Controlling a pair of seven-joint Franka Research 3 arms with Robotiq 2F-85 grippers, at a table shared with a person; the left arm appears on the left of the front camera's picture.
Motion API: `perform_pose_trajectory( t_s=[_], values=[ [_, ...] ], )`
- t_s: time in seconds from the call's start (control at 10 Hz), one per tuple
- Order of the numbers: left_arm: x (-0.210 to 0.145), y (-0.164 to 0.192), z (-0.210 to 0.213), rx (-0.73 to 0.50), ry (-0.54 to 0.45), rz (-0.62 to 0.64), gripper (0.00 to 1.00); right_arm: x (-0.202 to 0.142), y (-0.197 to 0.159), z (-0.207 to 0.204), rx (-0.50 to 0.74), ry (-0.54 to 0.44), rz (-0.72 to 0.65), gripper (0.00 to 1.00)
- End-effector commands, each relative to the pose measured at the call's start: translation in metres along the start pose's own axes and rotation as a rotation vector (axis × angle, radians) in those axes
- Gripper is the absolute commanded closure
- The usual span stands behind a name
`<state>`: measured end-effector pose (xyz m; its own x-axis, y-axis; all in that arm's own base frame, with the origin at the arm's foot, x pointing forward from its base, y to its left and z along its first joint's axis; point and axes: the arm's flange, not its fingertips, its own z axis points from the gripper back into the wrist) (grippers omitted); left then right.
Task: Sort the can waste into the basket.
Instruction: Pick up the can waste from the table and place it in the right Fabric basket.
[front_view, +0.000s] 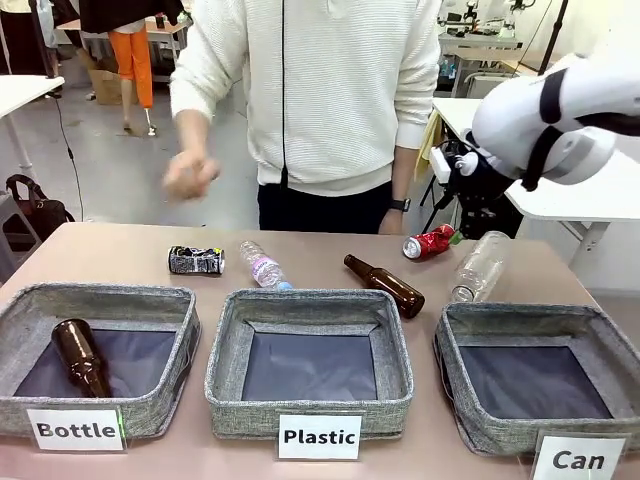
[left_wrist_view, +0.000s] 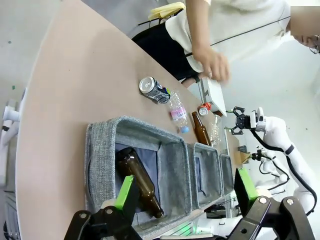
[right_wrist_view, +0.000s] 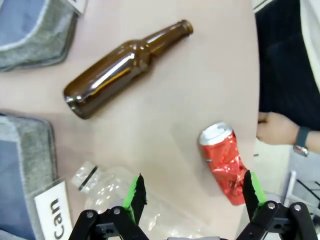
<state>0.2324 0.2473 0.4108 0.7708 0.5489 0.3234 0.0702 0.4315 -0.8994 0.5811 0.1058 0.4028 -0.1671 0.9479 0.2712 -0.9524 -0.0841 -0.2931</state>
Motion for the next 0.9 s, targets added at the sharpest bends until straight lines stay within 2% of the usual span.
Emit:
perform_pose_trajectory(
  t_s=[0.0,0.1,0.3,0.4,0.6,0.8],
  values=[
    [0.001,-0.001,0.001,-0.019,-0.011,-0.020,0.00,-0.009,-0.003,-0.001,-0.021,-0.053,-0.022,0.00],
    [0.001,-0.001,0.001,-0.019,-0.011,-0.020,0.00,0.000,0.000,0.000,0.000,0.000,0.000,0.00],
    [0.001,-0.001,0.001,-0.019,-0.011,-0.020,0.00,-0.004,-0.002,-0.008,0.008,-0.008,-0.016,0.00],
    [0.001,-0.001,0.001,-0.019,-0.011,-0.020,0.00,-0.005,-0.008,-0.012,0.013,0.005,0.023,0.00],
    [0.001,-0.001,0.001,-0.019,-0.011,-0.020,0.00,-0.017,-0.046,-0.032,0.013,0.020,0.022,0.00],
    [0.001,-0.001,0.001,-0.019,-0.011,-0.020,0.00,-0.025,-0.071,-0.054,0.082,0.043,0.018,0.00]
  ],
)
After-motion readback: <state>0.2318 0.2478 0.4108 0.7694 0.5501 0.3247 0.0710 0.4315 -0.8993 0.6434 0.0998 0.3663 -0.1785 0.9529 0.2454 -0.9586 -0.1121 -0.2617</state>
